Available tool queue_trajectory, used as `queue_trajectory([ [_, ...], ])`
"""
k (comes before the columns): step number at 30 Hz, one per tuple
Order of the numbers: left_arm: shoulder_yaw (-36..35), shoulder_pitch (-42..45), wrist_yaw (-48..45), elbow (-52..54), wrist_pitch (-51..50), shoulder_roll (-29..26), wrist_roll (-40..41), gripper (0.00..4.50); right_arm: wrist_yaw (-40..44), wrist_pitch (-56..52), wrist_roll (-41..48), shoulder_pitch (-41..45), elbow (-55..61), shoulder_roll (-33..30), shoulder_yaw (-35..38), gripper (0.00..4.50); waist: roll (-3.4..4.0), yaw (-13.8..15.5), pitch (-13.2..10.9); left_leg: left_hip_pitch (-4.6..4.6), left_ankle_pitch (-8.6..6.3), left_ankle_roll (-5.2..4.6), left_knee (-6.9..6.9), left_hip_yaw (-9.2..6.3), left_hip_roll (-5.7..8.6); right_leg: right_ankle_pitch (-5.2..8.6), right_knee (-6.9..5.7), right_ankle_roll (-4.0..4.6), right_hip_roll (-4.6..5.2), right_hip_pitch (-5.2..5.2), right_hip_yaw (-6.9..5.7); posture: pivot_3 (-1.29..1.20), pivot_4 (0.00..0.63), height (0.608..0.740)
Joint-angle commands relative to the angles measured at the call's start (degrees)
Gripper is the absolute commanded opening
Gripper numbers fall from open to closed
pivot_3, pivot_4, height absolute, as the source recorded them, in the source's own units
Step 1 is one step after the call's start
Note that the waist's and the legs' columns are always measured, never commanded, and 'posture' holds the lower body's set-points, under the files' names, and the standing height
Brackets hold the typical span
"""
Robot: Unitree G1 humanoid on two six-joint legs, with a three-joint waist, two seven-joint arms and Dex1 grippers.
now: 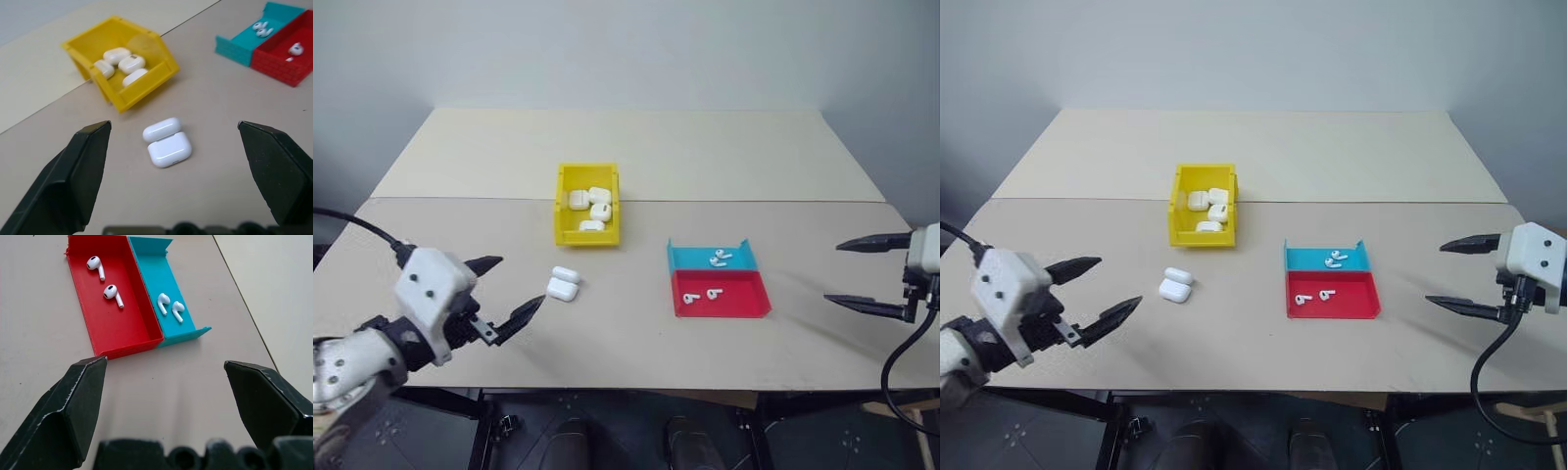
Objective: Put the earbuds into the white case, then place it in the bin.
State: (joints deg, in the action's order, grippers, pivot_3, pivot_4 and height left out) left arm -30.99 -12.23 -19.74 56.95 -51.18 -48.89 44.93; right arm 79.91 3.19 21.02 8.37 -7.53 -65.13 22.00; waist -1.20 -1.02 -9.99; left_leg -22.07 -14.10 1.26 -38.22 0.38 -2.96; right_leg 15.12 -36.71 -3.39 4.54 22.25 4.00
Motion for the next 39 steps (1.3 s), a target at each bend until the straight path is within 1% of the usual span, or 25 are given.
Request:
queue_trajectory([
  [1,2.9,1.8,12.3,3.0,-3.4,-3.0,6.3,4.5,0.2,1.1,-0.3,1.3,-0.7,-1.2,0.1,4.45,0.0,0.1,0.0,0.01,0.0,0.0,0.0,-0.01,0.0,0.0,-0.03,0.0,0.0,0.0,0.0,0.0,0.15,0.74],
  [3,4.0,3.2,17.7,3.0,-7.5,-5.0,13.7,4.5,0.1,1.1,-0.3,1.8,-0.8,-1.3,-0.3,4.45,0.01,0.1,0.0,0.02,0.0,0.0,0.0,-0.01,0.0,0.0,-0.04,0.0,0.0,0.0,0.01,0.0,0.15,0.74],
  [5,6.1,5.1,26.9,2.6,-11.6,-5.8,22.1,4.5,0.2,0.5,0.2,1.6,-0.3,-1.5,0.1,4.45,0.01,0.1,0.0,0.02,0.0,0.0,0.0,-0.01,0.0,0.0,-0.04,0.0,0.02,0.01,0.01,0.0,0.15,0.74],
  [7,9.0,7.6,37.8,1.3,-12.0,-8.1,31.2,4.5,0.6,0.4,0.2,0.9,-0.2,-1.8,0.6,4.45,0.01,0.1,0.0,0.02,0.0,0.0,0.0,-0.02,-0.01,0.0,-0.04,0.0,0.02,0.01,0.0,0.0,0.15,0.74],
  [9,14.0,10.3,51.8,-1.5,-6.8,-15.0,45.8,4.5,0.3,0.6,-0.5,0.5,-0.2,-2.2,0.9,4.45,-0.03,0.1,0.0,0.02,0.0,0.0,0.0,-0.04,0.0,-0.01,-0.06,0.0,0.03,0.01,0.01,0.0,0.15,0.74],
  [11,19.1,13.7,62.3,-2.9,-0.2,-22.3,58.8,4.5,-0.1,0.1,-0.4,0.1,0.3,-2.6,1.5,4.45,-0.02,0.2,0.0,0.04,0.0,0.0,-0.01,-0.06,0.0,-0.01,-0.1,0.01,0.07,0.0,0.02,0.0,0.15,0.74],
  [12,22.8,15.9,66.9,-3.2,3.5,-24.9,63.7,4.5,-0.2,-0.4,0.0,-0.4,0.8,-2.6,2.1,4.45,-0.02,0.2,0.0,0.07,0.0,0.0,-0.01,-0.04,0.02,-0.01,-0.09,0.01,0.11,-0.01,0.03,0.0,0.15,0.74],
  [13,26.5,17.7,69.9,-3.5,6.6,-27.0,66.5,4.5,-0.5,-0.9,0.3,-1.0,1.4,-2.6,2.8,4.45,-0.01,0.2,0.0,0.08,0.0,0.0,-0.01,-0.04,0.03,-0.01,-0.08,0.01,0.12,-0.03,0.03,0.0,0.15,0.74],
  [14,30.1,19.5,71.8,-3.5,9.0,-28.5,67.9,4.5,-0.8,-1.2,0.4,-2.0,2.0,-2.4,3.5,4.45,0.01,0.2,0.0,0.07,0.0,0.0,-0.01,-0.03,0.05,-0.01,-0.06,0.01,0.13,-0.03,0.03,0.0,0.15,0.74],
  [17,39.0,25.0,75.6,-3.0,13.2,-31.3,68.1,4.5,-1.7,-1.3,0.0,-5.6,3.7,-1.4,5.3,4.45,0.03,0.4,0.0,0.04,0.0,0.01,0.02,0.0,0.11,0.0,-0.04,0.0,0.14,-0.02,0.02,0.0,0.15,0.74],
  [19,43.2,28.8,75.0,-4.3,13.3,-32.6,68.1,4.5,-2.1,-1.4,0.0,-7.6,4.9,-0.9,6.0,4.45,0.02,0.6,0.0,0.03,0.03,0.05,0.02,0.0,0.11,0.0,-0.02,0.0,0.12,-0.02,0.0,0.0,0.15,0.74],
  [21,45.8,32.7,75.0,-8.0,12.8,-32.1,68.1,4.5,-2.7,-1.9,0.2,-8.3,5.8,-0.8,6.1,4.45,0.04,0.5,0.0,0.06,0.07,0.13,0.01,0.02,0.13,-0.01,-0.04,0.0,0.12,-0.04,0.02,0.0,0.15,0.74],
  [24,47.3,37.3,71.8,-13.3,9.5,-32.0,68.1,4.5,-3.4,-2.5,0.4,-8.0,6.2,-0.8,5.6,4.45,0.04,0.4,0.0,0.13,0.11,0.2,0.02,0.02,0.13,-0.01,-0.09,0.0,0.08,-0.07,0.02,0.0,0.15,0.74],
  [26,48.2,41.1,69.6,-19.1,5.1,-30.8,68.1,4.5,-3.8,-2.7,0.3,-7.4,6.0,-0.9,5.0,4.45,0.04,0.4,0.0,0.1,0.11,0.2,0.02,0.01,0.13,0.0,-0.06,-0.01,0.06,-0.07,0.01,0.0,0.15,0.74],
  [28,48.6,43.8,67.6,-24.5,1.2,-28.4,68.1,4.5,-4.2,-2.7,0.1,-7.4,6.1,-0.6,4.6,4.45,0.03,0.5,0.0,0.06,0.11,0.2,0.02,0.01,0.13,0.0,-0.03,-0.03,0.07,-0.06,0.0,0.0,0.15,0.74],
  [30,49.7,45.9,67.5,-28.3,-2.2,-25.7,68.1,4.5,-4.6,-2.6,-0.2,-8.0,6.5,-0.2,4.6,4.45,0.02,0.5,0.0,0.03,0.11,0.2,0.02,-0.02,0.13,0.0,-0.02,-0.04,0.07,-0.05,-0.02,0.0,0.15,0.74],
  [35,52.7,49.5,69.8,-32.1,-7.2,-19.5,68.1,4.5,-5.2,-2.8,0.1,-11.7,8.6,1.0,6.7,4.45,-0.05,0.7,-0.1,-0.04,0.13,0.23,0.02,-0.04,0.14,-0.01,0.01,-0.07,0.09,-0.02,-0.02,0.0,0.15,0.74],
  [39,53.0,52.0,71.9,-36.7,-9.3,-14.0,68.1,4.5,-5.8,-2.9,0.2,-13.1,9.0,1.1,7.3,4.45,-0.07,1.1,-0.1,-0.02,0.15,0.26,0.01,-0.04,0.14,-0.02,-0.01,-0.08,0.1,-0.03,-0.02,0.0,0.15,0.74],
])
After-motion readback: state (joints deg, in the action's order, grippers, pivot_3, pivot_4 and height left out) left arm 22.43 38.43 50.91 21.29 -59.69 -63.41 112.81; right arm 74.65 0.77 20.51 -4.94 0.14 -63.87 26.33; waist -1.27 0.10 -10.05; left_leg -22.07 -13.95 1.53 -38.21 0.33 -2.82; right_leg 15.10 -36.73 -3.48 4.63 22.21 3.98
